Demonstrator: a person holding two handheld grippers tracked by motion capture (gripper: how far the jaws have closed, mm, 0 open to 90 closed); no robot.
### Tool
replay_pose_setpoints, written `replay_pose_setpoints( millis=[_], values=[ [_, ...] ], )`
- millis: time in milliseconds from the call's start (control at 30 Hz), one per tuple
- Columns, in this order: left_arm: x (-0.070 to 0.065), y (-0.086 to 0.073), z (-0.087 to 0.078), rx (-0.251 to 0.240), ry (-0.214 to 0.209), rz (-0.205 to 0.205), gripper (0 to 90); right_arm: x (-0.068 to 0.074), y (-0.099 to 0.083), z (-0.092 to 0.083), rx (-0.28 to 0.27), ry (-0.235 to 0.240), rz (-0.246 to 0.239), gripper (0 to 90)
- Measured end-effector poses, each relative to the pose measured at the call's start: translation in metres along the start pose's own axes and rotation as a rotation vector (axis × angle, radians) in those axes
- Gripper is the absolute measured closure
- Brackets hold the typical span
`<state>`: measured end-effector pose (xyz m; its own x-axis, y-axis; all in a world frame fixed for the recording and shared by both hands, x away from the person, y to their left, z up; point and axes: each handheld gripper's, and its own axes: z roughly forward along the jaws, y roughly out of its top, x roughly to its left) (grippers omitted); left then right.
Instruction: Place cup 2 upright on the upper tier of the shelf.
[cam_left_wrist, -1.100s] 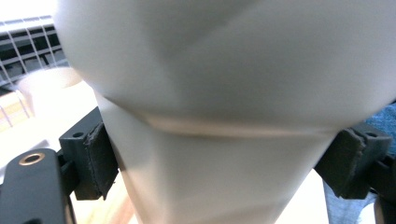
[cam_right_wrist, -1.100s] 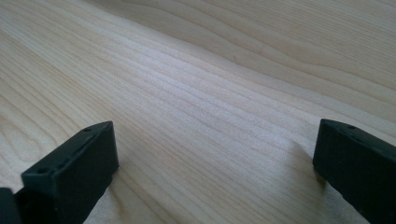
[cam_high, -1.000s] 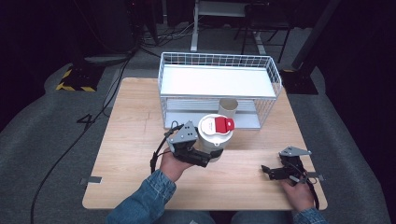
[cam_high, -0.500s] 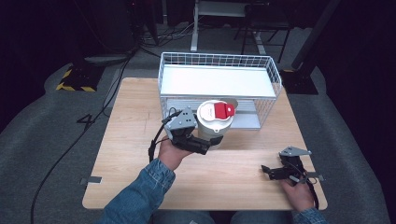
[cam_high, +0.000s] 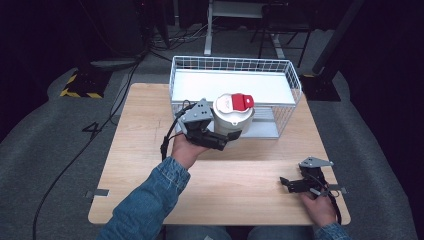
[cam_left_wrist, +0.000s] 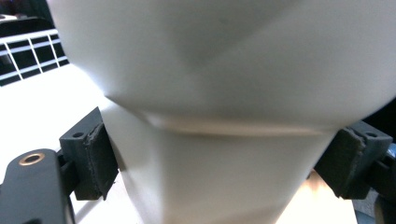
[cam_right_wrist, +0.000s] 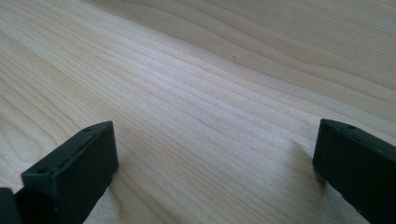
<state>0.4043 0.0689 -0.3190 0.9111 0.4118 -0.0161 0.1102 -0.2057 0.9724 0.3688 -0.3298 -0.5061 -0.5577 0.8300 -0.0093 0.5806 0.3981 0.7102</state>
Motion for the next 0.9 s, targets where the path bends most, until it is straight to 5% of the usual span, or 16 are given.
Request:
replay_pose_setpoints(
  millis=[300, 900],
  values=[
    [0.016, 0.019, 0.002, -0.010, 0.032, 0.027, 14.3, 0.000, 0.000, 0.000, -0.001, 0.005, -0.006, 0.1],
    [0.049, 0.041, 0.015, -0.040, 0.097, 0.015, 14.2, 0.000, 0.001, 0.001, 0.000, 0.014, -0.011, 0.1]
  ],
)
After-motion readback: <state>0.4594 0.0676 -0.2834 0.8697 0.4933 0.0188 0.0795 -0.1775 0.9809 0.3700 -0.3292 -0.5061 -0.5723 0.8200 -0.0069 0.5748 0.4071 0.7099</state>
